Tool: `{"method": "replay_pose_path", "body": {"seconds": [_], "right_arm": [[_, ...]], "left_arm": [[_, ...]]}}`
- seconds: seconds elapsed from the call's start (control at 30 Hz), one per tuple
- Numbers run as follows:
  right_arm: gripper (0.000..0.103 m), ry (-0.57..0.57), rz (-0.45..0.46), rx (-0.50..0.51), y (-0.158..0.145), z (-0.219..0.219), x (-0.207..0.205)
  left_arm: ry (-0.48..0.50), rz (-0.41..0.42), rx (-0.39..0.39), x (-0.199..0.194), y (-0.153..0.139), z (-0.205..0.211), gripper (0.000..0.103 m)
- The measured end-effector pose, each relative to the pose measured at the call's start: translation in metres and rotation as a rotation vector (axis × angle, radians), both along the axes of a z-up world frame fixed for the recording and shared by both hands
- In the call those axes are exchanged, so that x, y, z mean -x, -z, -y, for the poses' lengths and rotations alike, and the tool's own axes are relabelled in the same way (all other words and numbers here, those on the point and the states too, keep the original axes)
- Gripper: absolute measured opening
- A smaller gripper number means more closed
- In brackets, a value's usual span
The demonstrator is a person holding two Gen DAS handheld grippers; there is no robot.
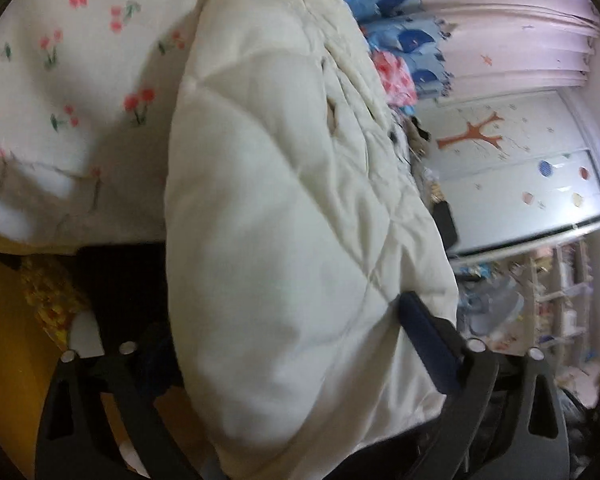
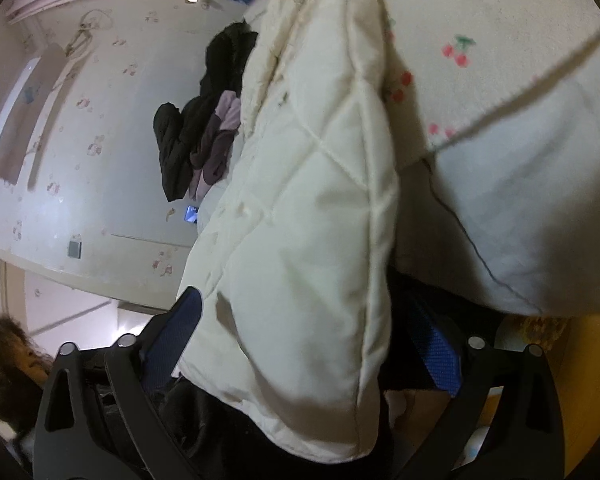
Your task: Fold large clothes
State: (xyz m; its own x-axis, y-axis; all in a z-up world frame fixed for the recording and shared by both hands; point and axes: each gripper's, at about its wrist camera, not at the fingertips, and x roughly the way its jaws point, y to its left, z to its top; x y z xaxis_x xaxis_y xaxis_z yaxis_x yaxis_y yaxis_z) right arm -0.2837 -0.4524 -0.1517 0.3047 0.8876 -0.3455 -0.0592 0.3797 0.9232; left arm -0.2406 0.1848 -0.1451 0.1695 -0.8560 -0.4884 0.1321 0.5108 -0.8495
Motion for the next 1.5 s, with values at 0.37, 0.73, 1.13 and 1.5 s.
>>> {"method": "replay_pose_path", "body": {"seconds": [0.37, 0.73, 1.13, 1.5], "right_arm": [[0.018, 0.072, 0.254, -0.012, -0.078, -0.015, 0.009], [0.059, -0.060, 0.207, 0.048, -0.076, -0.017, 0.033], [0.019, 0.071, 0.254, -0.094, -0.047, -0.016, 0.043], [0.018, 0.104, 0.357, -0.195, -0.082, -0.012, 0.028]], "left_arm": [[-0.138, 0.211, -0.072, 0.018, -0.110, -0.006, 0.016], [0.012, 0.106, -0.113, 0.036, -0.086, -0.014, 0.035], [-0.171, 0.038, -0.005, 0.028, -0.054, -0.017, 0.026], [-0.216, 0.228, 0.051, 0.034, -0.125, -0.026, 0.018]]}}
